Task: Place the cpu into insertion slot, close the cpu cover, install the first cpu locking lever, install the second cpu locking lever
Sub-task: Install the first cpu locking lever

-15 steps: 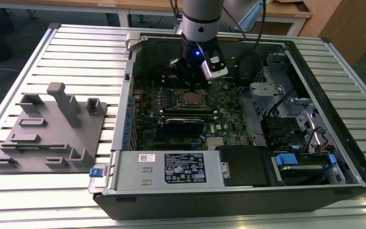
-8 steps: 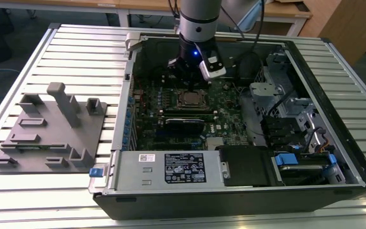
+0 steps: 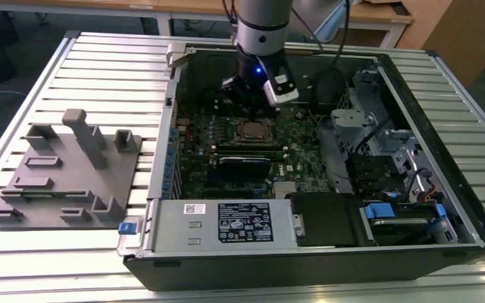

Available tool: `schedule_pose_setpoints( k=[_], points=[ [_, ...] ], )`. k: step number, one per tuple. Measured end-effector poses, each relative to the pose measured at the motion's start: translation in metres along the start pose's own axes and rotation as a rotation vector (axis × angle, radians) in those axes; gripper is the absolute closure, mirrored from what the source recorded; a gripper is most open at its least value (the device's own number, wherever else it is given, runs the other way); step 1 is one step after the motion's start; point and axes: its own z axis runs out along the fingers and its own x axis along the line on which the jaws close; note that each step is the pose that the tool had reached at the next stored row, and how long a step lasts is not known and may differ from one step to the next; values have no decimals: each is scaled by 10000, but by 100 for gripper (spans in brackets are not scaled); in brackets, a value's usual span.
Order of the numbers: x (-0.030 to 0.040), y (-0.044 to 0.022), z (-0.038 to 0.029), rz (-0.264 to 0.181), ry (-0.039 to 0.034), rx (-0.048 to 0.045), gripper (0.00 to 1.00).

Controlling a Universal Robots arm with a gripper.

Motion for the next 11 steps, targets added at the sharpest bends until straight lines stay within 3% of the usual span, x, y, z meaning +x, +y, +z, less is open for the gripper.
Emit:
schedule_pose_setpoints(
  k=[11],
  points=[
    [68, -8, -2, 0, 0, 0, 90]
  ],
)
